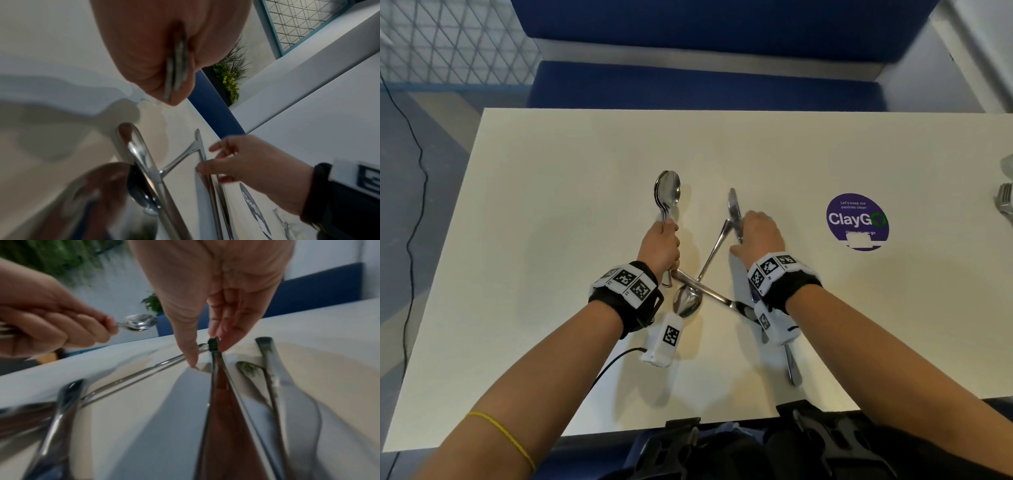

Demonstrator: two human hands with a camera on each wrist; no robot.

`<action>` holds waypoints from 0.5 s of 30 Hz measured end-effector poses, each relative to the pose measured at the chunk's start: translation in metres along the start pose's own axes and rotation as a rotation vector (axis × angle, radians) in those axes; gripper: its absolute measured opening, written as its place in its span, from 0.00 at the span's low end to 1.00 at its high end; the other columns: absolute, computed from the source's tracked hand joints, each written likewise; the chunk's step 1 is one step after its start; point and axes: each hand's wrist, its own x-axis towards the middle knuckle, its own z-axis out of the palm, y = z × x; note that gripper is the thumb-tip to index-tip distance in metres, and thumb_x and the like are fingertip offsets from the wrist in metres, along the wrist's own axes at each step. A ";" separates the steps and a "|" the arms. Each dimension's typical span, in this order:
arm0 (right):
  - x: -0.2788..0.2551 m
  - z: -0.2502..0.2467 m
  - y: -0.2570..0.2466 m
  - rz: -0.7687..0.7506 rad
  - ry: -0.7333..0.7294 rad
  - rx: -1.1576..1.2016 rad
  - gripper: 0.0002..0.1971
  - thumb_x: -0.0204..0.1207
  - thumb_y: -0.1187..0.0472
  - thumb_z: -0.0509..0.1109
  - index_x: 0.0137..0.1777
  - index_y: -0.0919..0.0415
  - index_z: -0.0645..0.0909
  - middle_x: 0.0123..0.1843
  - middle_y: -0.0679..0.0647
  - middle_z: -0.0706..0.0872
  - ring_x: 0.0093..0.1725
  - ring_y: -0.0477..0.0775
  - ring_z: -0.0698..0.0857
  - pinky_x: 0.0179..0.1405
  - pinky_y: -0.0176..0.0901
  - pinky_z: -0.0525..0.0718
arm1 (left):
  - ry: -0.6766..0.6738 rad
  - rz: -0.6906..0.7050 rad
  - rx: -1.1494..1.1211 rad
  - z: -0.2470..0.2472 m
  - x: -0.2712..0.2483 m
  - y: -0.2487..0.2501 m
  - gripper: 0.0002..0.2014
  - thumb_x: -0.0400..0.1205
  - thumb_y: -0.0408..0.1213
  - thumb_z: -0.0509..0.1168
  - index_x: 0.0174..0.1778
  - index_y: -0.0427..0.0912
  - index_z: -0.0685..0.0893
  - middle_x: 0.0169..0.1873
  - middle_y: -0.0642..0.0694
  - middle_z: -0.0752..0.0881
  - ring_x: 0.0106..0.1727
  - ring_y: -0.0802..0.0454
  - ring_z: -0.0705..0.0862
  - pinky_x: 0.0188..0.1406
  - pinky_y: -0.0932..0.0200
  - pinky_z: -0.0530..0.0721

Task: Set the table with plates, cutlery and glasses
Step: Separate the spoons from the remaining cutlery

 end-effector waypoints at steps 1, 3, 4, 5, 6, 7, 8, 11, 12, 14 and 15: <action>-0.001 0.001 -0.005 -0.125 0.018 -0.059 0.25 0.72 0.60 0.74 0.69 0.62 0.73 0.67 0.59 0.75 0.67 0.61 0.75 0.66 0.49 0.75 | -0.003 -0.004 -0.013 0.000 0.001 -0.001 0.13 0.89 0.41 0.47 0.43 0.42 0.71 0.26 0.49 0.65 0.18 0.58 0.62 0.14 0.68 0.61; -0.002 0.003 -0.015 -0.375 -0.032 -0.179 0.20 0.72 0.61 0.74 0.65 0.57 0.78 0.66 0.56 0.75 0.68 0.59 0.73 0.67 0.50 0.73 | -0.009 -0.006 -0.029 -0.001 0.001 -0.002 0.15 0.89 0.41 0.46 0.38 0.44 0.70 0.25 0.49 0.64 0.14 0.61 0.61 0.14 0.69 0.60; -0.002 0.003 -0.019 -0.457 -0.077 -0.233 0.16 0.73 0.62 0.73 0.62 0.56 0.80 0.65 0.56 0.76 0.67 0.59 0.72 0.66 0.49 0.73 | -0.012 -0.004 -0.035 -0.001 0.001 -0.002 0.16 0.89 0.41 0.46 0.37 0.44 0.68 0.24 0.49 0.63 0.12 0.62 0.60 0.13 0.70 0.59; -0.001 0.002 -0.023 -0.506 -0.112 -0.282 0.13 0.74 0.62 0.71 0.59 0.57 0.82 0.64 0.56 0.77 0.66 0.58 0.72 0.64 0.48 0.74 | -0.015 -0.002 -0.042 -0.002 0.001 -0.002 0.16 0.89 0.42 0.45 0.36 0.44 0.67 0.24 0.49 0.63 0.12 0.62 0.59 0.13 0.70 0.59; 0.001 0.001 -0.026 -0.541 -0.129 -0.331 0.11 0.75 0.63 0.70 0.57 0.58 0.83 0.63 0.56 0.77 0.66 0.58 0.72 0.62 0.48 0.73 | -0.017 0.002 -0.048 -0.003 0.001 -0.002 0.17 0.89 0.42 0.45 0.35 0.44 0.66 0.23 0.49 0.62 0.11 0.62 0.59 0.13 0.71 0.58; 0.002 0.000 -0.027 -0.572 -0.142 -0.378 0.10 0.76 0.63 0.69 0.56 0.58 0.83 0.63 0.56 0.77 0.65 0.58 0.72 0.60 0.47 0.73 | -0.016 0.005 -0.052 -0.004 0.001 -0.002 0.18 0.89 0.43 0.45 0.34 0.44 0.66 0.22 0.49 0.62 0.11 0.62 0.58 0.13 0.72 0.58; 0.004 0.000 -0.028 -0.610 -0.157 -0.415 0.09 0.77 0.63 0.68 0.56 0.59 0.83 0.62 0.56 0.77 0.64 0.58 0.72 0.57 0.46 0.72 | -0.013 0.010 -0.054 -0.006 0.000 -0.001 0.18 0.89 0.43 0.45 0.34 0.44 0.65 0.22 0.49 0.62 0.11 0.62 0.59 0.13 0.72 0.58; 0.007 -0.004 -0.029 -0.710 -0.223 -0.535 0.08 0.78 0.64 0.65 0.56 0.60 0.80 0.61 0.55 0.78 0.63 0.57 0.73 0.51 0.44 0.70 | 0.012 0.039 -0.001 -0.013 0.000 -0.001 0.18 0.89 0.43 0.44 0.33 0.44 0.66 0.22 0.48 0.64 0.15 0.59 0.63 0.14 0.70 0.62; 0.008 -0.005 -0.030 -0.733 -0.247 -0.562 0.08 0.79 0.65 0.65 0.56 0.61 0.79 0.60 0.56 0.79 0.62 0.58 0.74 0.50 0.44 0.70 | 0.029 0.051 0.029 -0.017 0.000 -0.001 0.18 0.89 0.42 0.44 0.33 0.44 0.66 0.23 0.48 0.65 0.18 0.57 0.65 0.15 0.68 0.64; 0.010 -0.007 -0.033 -0.736 -0.290 -0.579 0.08 0.79 0.67 0.63 0.56 0.62 0.78 0.59 0.57 0.80 0.62 0.58 0.76 0.49 0.45 0.71 | 0.057 0.071 0.056 -0.023 0.001 -0.002 0.18 0.89 0.42 0.44 0.33 0.44 0.66 0.23 0.48 0.68 0.22 0.54 0.67 0.18 0.65 0.66; 0.010 -0.008 -0.035 -0.725 -0.308 -0.573 0.09 0.78 0.69 0.62 0.56 0.62 0.79 0.59 0.57 0.80 0.61 0.58 0.76 0.48 0.45 0.71 | 0.067 0.076 0.053 -0.026 0.002 -0.002 0.18 0.89 0.43 0.44 0.33 0.45 0.66 0.23 0.48 0.69 0.23 0.54 0.67 0.19 0.64 0.66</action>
